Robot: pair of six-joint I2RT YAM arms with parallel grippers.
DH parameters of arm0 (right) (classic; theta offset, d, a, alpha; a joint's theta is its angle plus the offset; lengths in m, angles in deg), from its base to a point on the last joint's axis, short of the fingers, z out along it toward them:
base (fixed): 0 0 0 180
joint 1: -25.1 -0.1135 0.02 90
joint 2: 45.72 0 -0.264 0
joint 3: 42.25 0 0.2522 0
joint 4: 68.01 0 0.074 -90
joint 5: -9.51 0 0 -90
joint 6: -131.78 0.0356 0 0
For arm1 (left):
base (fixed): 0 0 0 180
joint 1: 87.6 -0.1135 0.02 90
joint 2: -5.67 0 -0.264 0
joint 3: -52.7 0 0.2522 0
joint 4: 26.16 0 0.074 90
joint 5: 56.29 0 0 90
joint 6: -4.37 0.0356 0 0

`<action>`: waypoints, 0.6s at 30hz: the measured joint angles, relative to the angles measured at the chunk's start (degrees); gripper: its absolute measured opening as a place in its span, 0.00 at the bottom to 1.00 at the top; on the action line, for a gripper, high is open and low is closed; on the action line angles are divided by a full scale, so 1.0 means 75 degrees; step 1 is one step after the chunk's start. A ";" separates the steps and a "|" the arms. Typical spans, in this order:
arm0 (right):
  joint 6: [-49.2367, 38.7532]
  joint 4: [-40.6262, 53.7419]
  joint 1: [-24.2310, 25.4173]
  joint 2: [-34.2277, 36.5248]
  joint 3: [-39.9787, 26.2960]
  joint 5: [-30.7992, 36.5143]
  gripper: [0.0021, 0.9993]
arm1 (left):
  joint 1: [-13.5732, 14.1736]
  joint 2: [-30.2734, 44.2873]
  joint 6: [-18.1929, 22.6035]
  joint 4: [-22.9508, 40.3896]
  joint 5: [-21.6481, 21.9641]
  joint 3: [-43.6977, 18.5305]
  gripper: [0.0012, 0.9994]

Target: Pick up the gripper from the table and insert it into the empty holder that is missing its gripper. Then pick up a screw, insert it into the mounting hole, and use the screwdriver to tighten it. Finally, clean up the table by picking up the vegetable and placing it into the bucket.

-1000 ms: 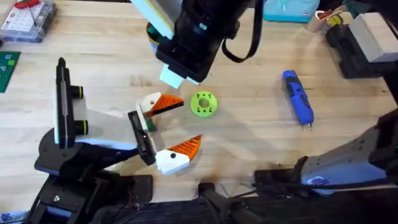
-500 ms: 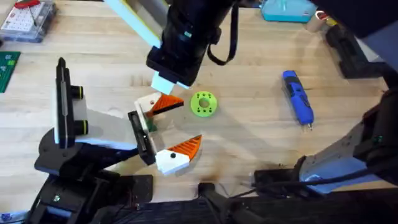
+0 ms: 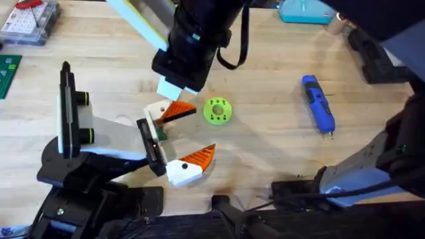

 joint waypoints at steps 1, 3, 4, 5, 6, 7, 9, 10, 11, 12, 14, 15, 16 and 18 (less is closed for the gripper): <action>0.0000 0.0005 -0.0022 0.0010 0.0000 -0.0006 0.01 | -0.0002 -0.0002 0.0000 0.0000 0.0000 0.0000 0.99; 0.0001 0.0023 -0.0078 0.0066 0.0000 -0.0018 0.01 | -0.0003 -0.0003 0.0000 0.0000 0.0000 0.0000 0.99; 0.0000 0.0030 -0.0113 0.0108 0.0000 -0.0020 0.01 | -0.0003 -0.0003 0.0000 0.0000 0.0000 0.0000 0.99; 0.0000 0.0031 -0.0149 0.0157 0.0000 -0.0022 0.01 | -0.0003 -0.0003 0.0000 0.0000 0.0000 0.0000 0.99; 0.0000 0.0031 -0.0185 0.0213 0.0000 -0.0022 0.01 | -0.0003 -0.0003 0.0000 0.0000 0.0000 0.0000 0.99; 0.0000 0.0033 -0.0222 0.0267 0.0000 -0.0022 0.01 | -0.0003 -0.0003 0.0000 0.0000 0.0000 0.0000 0.99; 0.0000 0.0033 -0.0290 0.0370 0.0000 -0.0023 0.01 | -0.0001 -0.0003 0.0000 0.0000 0.0000 0.0000 0.99; 0.0000 0.0033 -0.0317 0.0409 0.0000 -0.0024 0.01 | 0.0000 -0.0003 0.0000 0.0000 0.0000 0.0000 0.99; 0.0000 0.0033 -0.0340 0.0436 0.0000 -0.0024 0.01 | -0.0002 -0.0003 0.0000 0.0002 0.0000 0.0000 0.99; 0.0000 0.0033 -0.0359 0.0450 0.0000 -0.0026 0.01 | -0.0001 -0.0001 0.0000 0.0001 0.0000 0.0000 0.99; -0.0002 0.0033 -0.0375 0.0452 0.0000 -0.0043 0.01 | 0.0000 -0.0003 0.0000 0.0003 0.0000 0.0000 0.99; -0.0003 0.0034 -0.0375 0.0452 0.0000 -0.0043 0.01 | -0.0002 -0.0003 0.0000 0.0001 0.0000 0.0000 0.99; -0.0001 0.0036 -0.0375 0.0452 0.0000 -0.0042 0.01 | -0.0003 -0.0003 0.0000 0.0002 0.0000 0.0000 0.99; 0.0000 0.0034 -0.0375 0.0452 0.0000 -0.0042 0.01 | -0.0003 -0.0001 0.0000 0.0003 -0.0001 0.0000 0.99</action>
